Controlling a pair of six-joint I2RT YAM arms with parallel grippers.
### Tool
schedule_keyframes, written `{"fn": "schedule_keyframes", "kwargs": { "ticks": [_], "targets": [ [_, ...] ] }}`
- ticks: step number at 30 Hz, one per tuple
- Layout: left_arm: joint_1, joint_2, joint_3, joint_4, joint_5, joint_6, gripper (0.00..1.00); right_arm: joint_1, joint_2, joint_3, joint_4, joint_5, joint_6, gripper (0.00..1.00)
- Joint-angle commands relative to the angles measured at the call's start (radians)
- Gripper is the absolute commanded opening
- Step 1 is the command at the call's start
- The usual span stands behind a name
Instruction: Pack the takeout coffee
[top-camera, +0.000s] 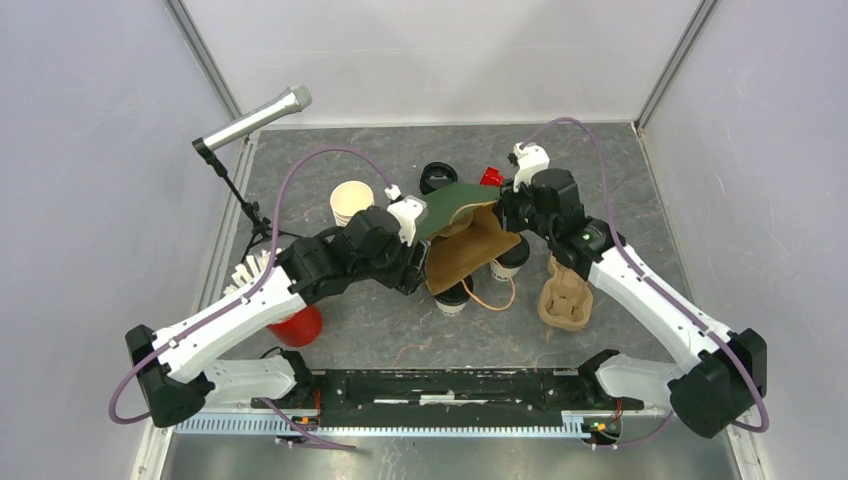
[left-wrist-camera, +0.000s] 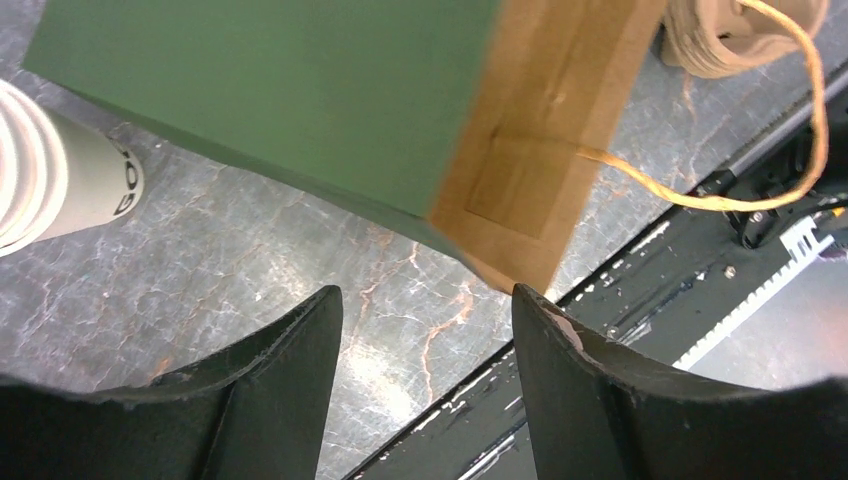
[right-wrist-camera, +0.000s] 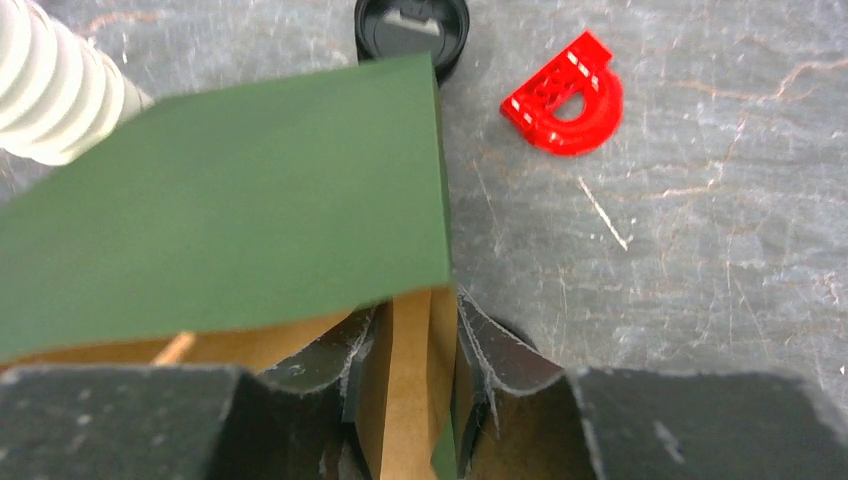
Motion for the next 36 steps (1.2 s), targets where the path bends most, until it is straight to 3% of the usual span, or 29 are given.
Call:
{"fn": "schedule_keyframes", "kwargs": {
  "ticks": [1, 12, 18, 20, 24, 28, 36],
  "targets": [
    [0.064, 0.015, 0.016, 0.035, 0.002, 0.023, 0.69, 0.002, -0.098, -0.122, 0.117, -0.073, -0.084, 0.34],
    [0.144, 0.037, 0.037, 0.038, 0.032, 0.043, 0.68, 0.001, -0.201, -0.332, 0.338, -0.119, -0.160, 0.33],
    [0.158, 0.050, 0.049, 0.042, 0.037, 0.054, 0.68, 0.001, -0.142, -0.322, 0.423, -0.116, -0.160, 0.32],
    [0.164, 0.054, 0.058, 0.042, 0.038, 0.057, 0.68, 0.002, -0.122, -0.302, 0.427, -0.108, -0.154, 0.25],
    [0.169, 0.060, 0.098, 0.023, 0.047, 0.080, 0.69, 0.002, -0.079, -0.185, 0.348, -0.083, -0.039, 0.00],
    [0.168, 0.050, 0.223, -0.053, 0.068, 0.110, 0.79, 0.003, -0.006, -0.004, 0.171, -0.057, 0.105, 0.00],
    [0.091, -0.010, 0.284, -0.163, 0.128, 0.084, 0.81, 0.002, 0.161, 0.279, -0.116, 0.019, 0.266, 0.00]
  ]
}}
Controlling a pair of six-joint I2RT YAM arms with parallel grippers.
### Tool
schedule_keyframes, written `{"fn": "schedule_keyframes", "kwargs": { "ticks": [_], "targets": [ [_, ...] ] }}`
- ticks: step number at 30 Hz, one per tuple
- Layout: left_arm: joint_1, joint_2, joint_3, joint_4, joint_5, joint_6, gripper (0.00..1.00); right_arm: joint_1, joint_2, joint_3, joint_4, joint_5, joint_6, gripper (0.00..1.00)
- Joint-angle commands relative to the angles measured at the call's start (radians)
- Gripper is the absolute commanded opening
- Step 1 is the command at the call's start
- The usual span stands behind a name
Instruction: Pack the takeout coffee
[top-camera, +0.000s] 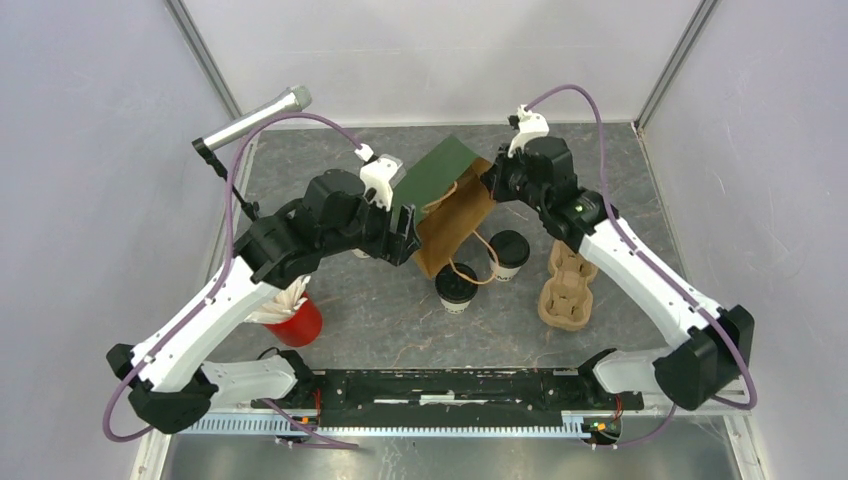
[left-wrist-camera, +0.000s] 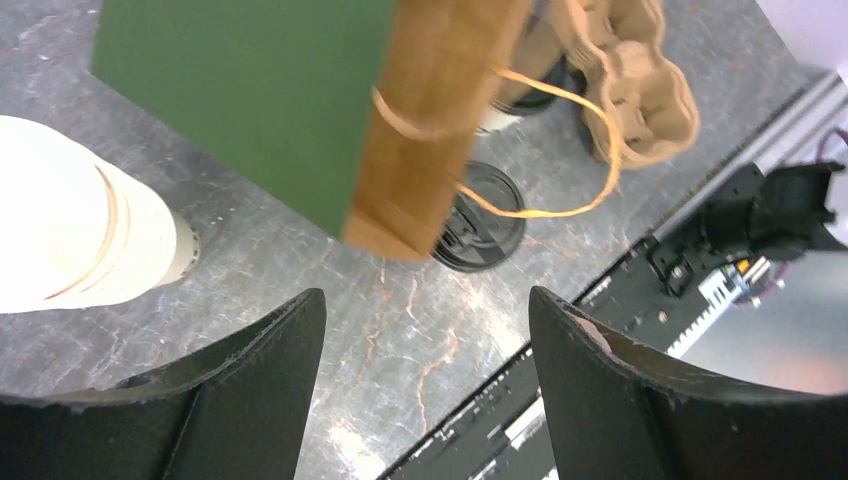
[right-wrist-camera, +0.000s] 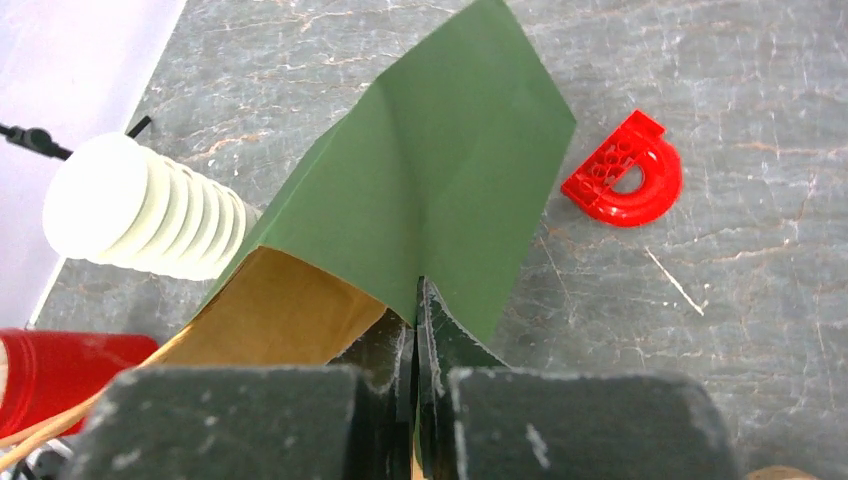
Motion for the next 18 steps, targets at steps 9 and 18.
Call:
{"fn": "schedule_keyframes", "kwargs": {
  "ticks": [9, 18],
  "targets": [
    [-0.155, -0.111, -0.224, 0.100, 0.014, 0.011, 0.81, -0.012, 0.196, 0.285, -0.271, 0.071, 0.223, 0.00],
    [-0.256, -0.059, -0.307, 0.263, -0.072, 0.074, 0.89, -0.060, 0.239, 0.314, -0.298, 0.021, 0.287, 0.00]
  ]
}}
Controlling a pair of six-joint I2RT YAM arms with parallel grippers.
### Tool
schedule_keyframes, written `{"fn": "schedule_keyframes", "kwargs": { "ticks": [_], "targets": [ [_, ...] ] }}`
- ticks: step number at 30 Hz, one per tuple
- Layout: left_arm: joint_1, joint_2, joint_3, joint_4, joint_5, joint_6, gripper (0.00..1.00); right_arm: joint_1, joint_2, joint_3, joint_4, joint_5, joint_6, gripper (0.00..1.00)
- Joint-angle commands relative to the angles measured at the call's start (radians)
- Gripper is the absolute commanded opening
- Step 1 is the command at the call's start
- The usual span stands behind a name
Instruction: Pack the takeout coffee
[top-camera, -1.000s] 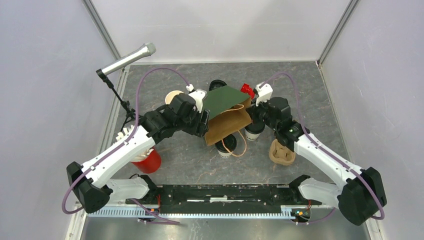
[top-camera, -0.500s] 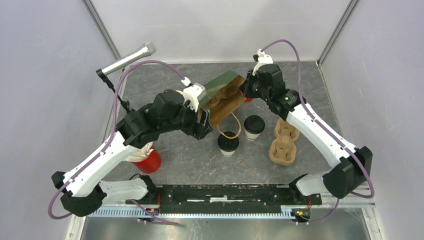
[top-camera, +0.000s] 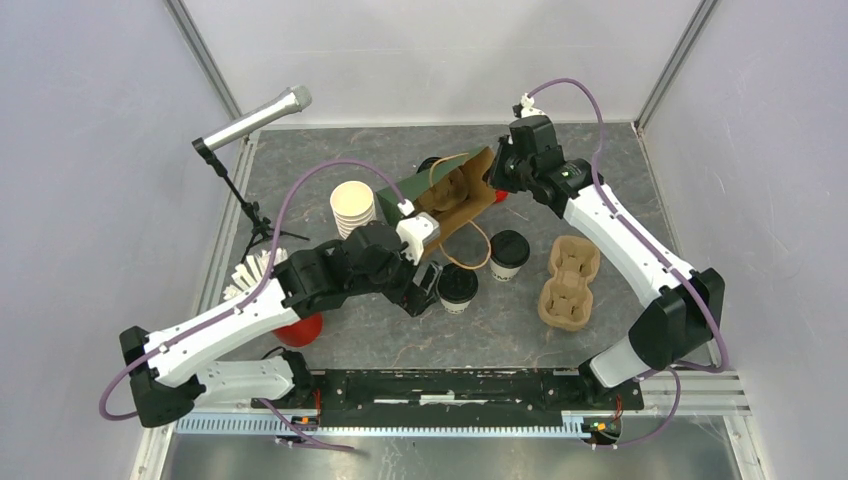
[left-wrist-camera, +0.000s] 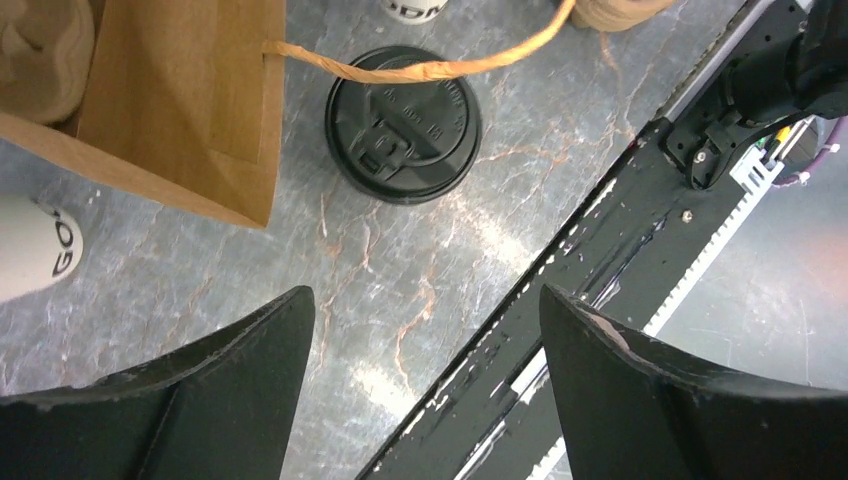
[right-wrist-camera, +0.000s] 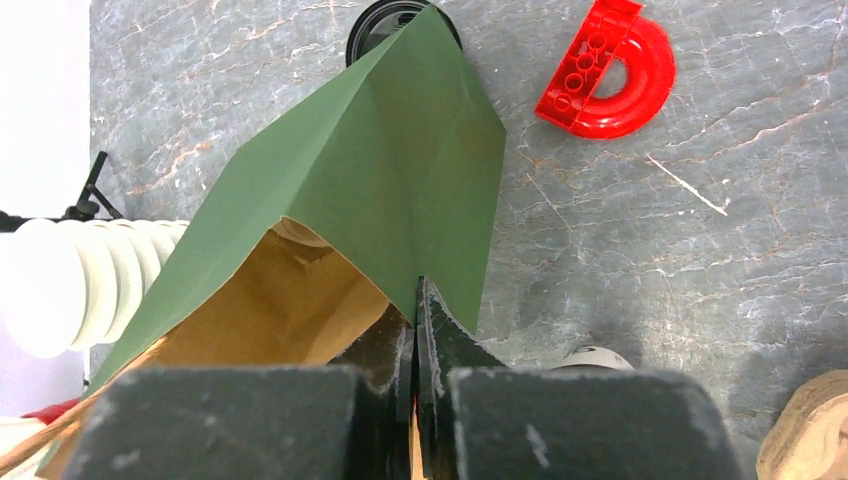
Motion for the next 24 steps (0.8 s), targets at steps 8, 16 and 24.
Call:
{"fn": "schedule_keyframes", "kwargs": {
  "ticks": [8, 16, 24],
  "targets": [
    [-0.084, 0.181, 0.021, 0.166, -0.064, 0.085, 0.98, -0.017, 0.014, 0.057, 0.010, -0.034, 0.040, 0.00],
    [-0.085, 0.328, 0.098, 0.164, -0.084, 0.134, 1.00, -0.018, 0.010, 0.050, 0.016, -0.038, 0.026, 0.00],
    [-0.084, 0.401, 0.135, 0.182, -0.124, 0.169, 1.00, -0.018, 0.001, 0.039, 0.019, -0.042, 0.020, 0.00]
  ]
}}
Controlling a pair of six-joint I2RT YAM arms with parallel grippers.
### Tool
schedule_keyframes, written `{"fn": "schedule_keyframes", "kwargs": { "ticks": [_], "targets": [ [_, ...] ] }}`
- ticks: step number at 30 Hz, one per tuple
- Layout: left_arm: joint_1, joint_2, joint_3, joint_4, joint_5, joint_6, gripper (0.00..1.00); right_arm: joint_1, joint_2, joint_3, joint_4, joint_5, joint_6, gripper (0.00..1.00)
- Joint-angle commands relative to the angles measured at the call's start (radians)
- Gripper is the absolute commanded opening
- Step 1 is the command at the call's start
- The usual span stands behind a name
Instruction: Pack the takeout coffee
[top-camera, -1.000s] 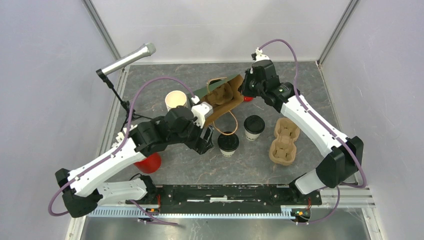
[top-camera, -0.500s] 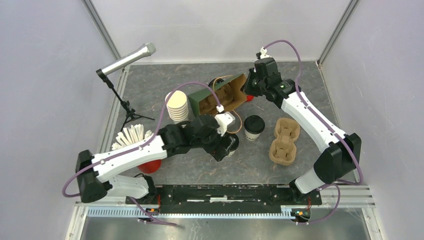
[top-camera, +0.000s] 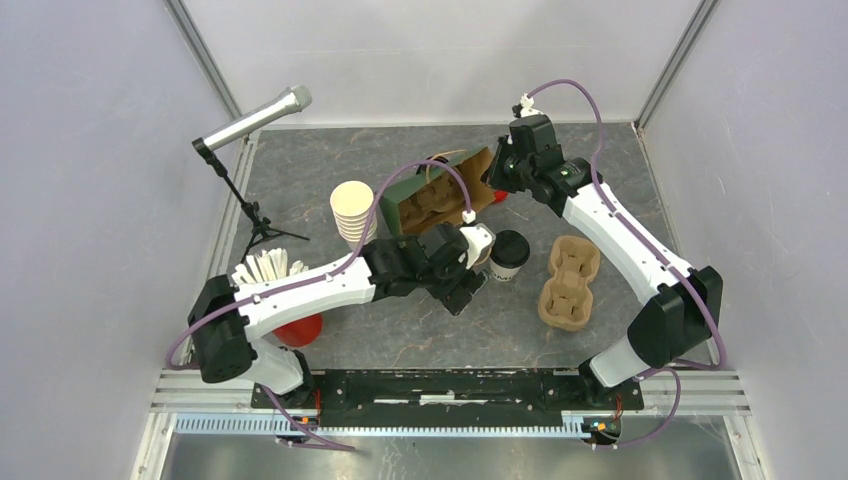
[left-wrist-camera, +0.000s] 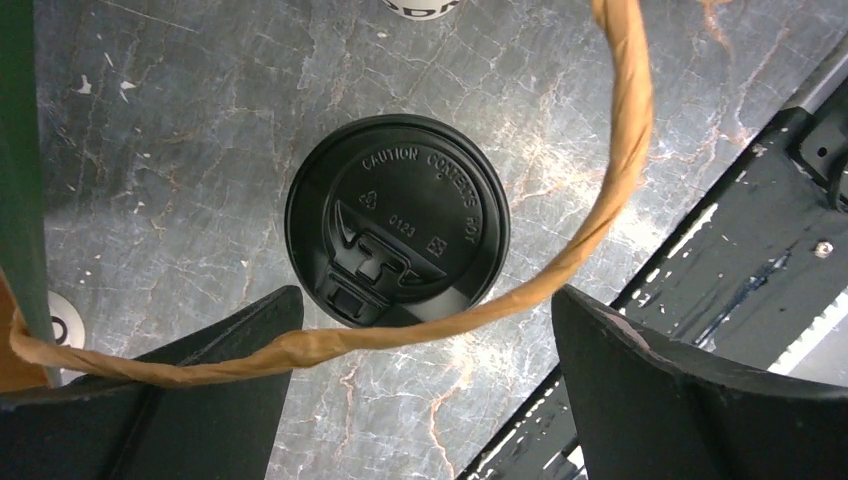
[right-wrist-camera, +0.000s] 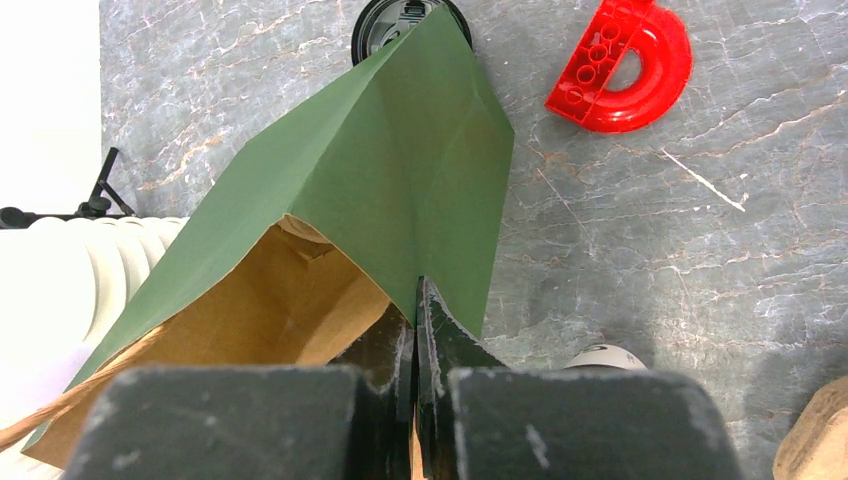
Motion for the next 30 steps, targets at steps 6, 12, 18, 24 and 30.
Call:
{"fn": "schedule_keyframes", "kwargs": {
  "ticks": [6, 12, 18, 24, 30],
  "targets": [
    [-0.003, 0.050, 0.047, 0.086, -0.045, 0.104, 1.00, -0.004, -0.012, 0.031, 0.034, -0.009, -0.001, 0.00],
    [0.001, 0.086, 0.060, 0.103, -0.051, 0.125, 1.00, -0.004, -0.016, 0.021, 0.041, -0.009, 0.001, 0.00],
    [0.003, 0.106, 0.052, 0.117, -0.048, 0.132, 0.98, -0.004, -0.026, 0.002, 0.049, -0.007, -0.003, 0.00],
    [0.001, 0.070, 0.023, 0.078, -0.017, 0.117, 0.87, -0.004, -0.045, -0.027, 0.064, 0.000, -0.003, 0.00],
    [0.002, 0.024, 0.001, 0.056, -0.016, 0.110, 0.79, -0.003, -0.056, -0.061, 0.098, -0.009, 0.008, 0.00]
  ]
}}
